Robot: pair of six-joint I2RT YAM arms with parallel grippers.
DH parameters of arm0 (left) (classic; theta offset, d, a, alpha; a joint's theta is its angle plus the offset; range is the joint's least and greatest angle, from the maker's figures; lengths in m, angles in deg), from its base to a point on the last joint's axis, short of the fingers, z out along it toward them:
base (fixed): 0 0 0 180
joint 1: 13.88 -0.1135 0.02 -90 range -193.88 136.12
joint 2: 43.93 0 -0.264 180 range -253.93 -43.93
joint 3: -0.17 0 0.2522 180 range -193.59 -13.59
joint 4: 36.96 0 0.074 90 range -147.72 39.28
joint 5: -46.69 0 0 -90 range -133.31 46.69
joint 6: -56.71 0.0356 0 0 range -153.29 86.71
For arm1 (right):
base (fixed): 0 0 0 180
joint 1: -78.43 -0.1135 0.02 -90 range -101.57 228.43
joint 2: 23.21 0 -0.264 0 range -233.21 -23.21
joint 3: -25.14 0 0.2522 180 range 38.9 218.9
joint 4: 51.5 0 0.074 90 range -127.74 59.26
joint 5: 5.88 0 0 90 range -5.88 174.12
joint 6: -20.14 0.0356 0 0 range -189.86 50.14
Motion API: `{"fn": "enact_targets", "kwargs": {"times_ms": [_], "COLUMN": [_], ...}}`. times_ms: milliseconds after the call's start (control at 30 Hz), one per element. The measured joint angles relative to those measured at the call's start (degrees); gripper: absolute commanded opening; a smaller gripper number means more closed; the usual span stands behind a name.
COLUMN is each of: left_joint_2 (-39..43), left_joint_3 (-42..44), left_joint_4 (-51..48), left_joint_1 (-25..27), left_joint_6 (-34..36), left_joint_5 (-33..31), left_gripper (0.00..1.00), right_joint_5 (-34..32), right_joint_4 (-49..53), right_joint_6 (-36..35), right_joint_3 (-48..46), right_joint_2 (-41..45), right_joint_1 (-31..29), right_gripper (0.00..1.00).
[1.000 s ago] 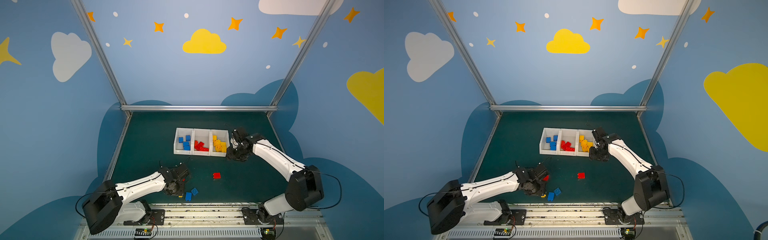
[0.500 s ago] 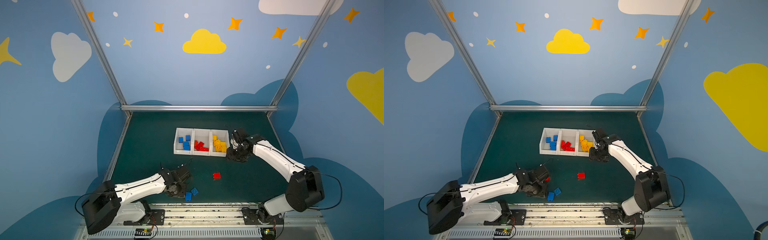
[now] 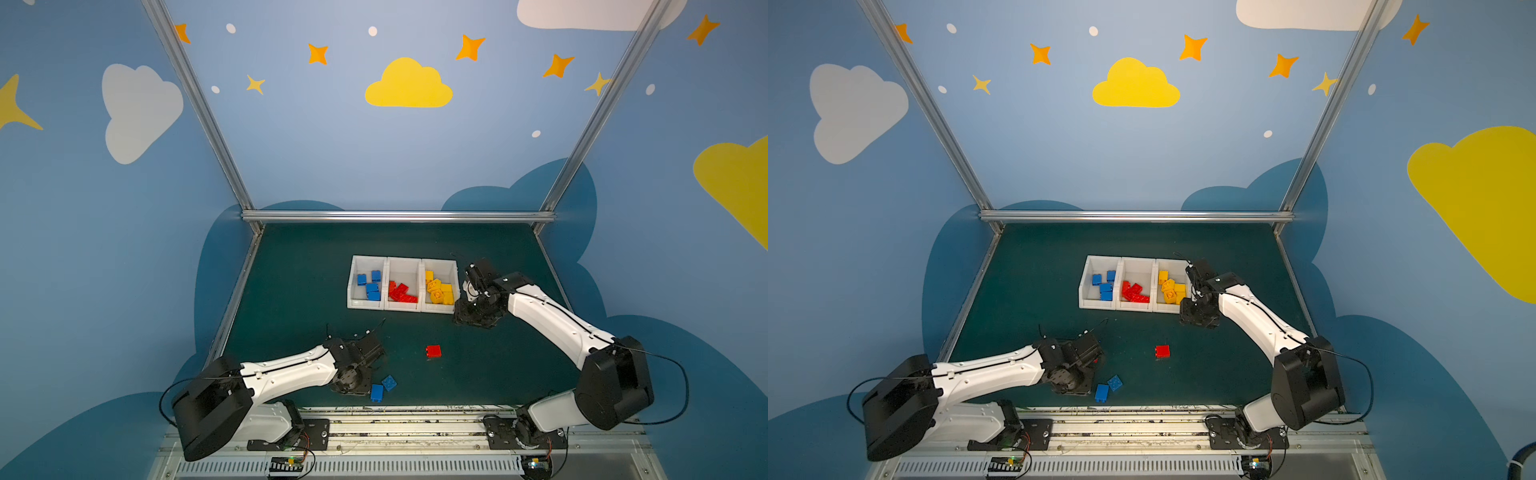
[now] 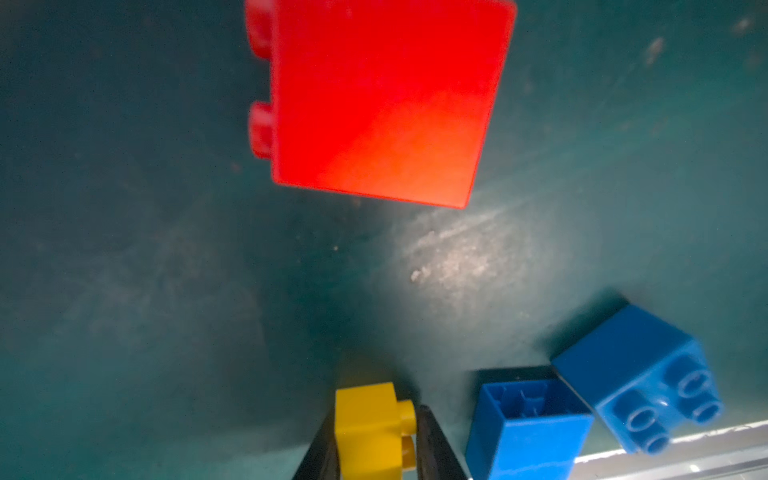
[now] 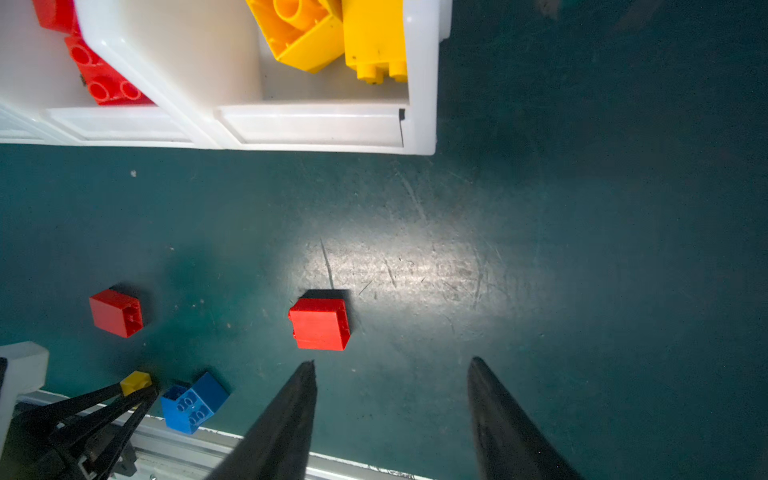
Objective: Sort the legos into containers by color
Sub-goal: 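Withdraw the right gripper while the left gripper grasps a yellow brick from the pile, then carry the yellow brick with the left gripper into the yellow compartment, release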
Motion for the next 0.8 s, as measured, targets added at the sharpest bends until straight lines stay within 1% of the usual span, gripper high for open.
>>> {"fn": "enact_targets", "kwargs": {"times_ms": [200,367,467,567,667,800], "left_joint_2": [0.72,0.76,-1.31,-5.90,-13.20,-26.36], "left_joint_3": [-1.75,-8.22,-13.77,-20.33,-29.75,-48.41], "left_joint_4": [-0.33,-0.92,-0.57,0.57,1.64,1.60], "left_joint_1": [0.00,-0.63,-2.73,-5.68,-8.39,-10.19], "left_joint_6": [0.31,2.01,4.72,8.22,12.13,18.10], "left_joint_5": [-1.38,-4.07,-4.61,-4.26,-3.37,-1.29], "left_gripper": [0.29,0.29,0.29,0.29,0.30,0.30], "right_joint_5": [0.70,2.95,4.20,4.90,5.97,6.86], "right_joint_4": [-0.20,-0.61,-0.79,-0.79,-0.50,0.72], "right_joint_6": [0.13,0.13,0.35,0.35,0.20,-0.39], "right_joint_3": [0.00,0.00,0.02,0.15,0.24,0.37], "right_joint_2": [1.81,3.28,4.68,6.45,8.02,10.21], "right_joint_1": [0.20,1.86,3.41,4.87,6.49,9.03], "right_gripper": [0.57,0.56,0.56,0.56,0.56,0.56]}}
